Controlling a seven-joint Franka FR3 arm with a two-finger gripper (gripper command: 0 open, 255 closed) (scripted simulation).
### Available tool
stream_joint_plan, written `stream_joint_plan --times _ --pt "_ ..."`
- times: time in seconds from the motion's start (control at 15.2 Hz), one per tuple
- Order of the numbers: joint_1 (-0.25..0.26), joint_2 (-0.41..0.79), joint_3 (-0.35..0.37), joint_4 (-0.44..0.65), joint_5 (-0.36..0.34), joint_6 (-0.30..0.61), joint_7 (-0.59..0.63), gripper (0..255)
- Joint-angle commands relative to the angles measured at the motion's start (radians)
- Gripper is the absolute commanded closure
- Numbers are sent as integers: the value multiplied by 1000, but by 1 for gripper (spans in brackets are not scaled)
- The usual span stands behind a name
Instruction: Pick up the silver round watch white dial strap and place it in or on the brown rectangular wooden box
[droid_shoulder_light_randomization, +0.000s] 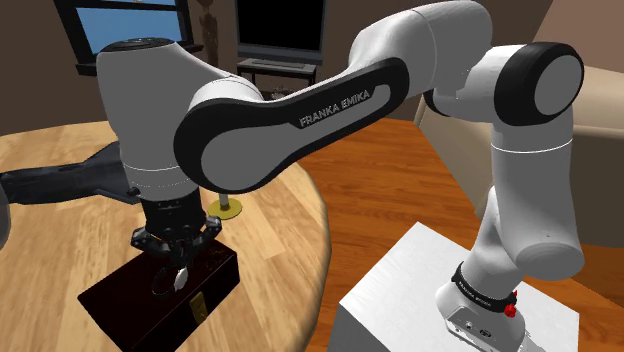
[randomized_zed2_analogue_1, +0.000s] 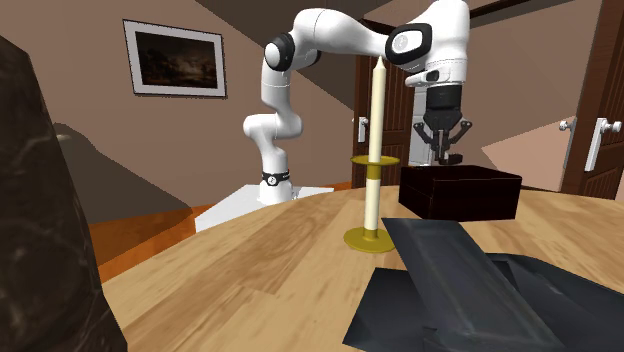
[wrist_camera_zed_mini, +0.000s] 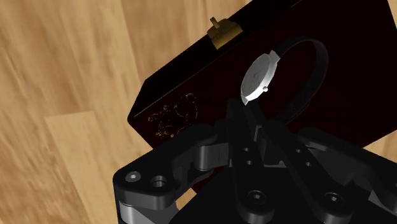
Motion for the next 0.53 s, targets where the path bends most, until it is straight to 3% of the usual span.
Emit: stream_joint_plan --times 0.0,0.33,0.46 --pt "0 0 0 0 0 0 0 0" --pt "0 0 0 0 0 0 0 0" --pt "1 -16 6 46 11 -59 -8 0"
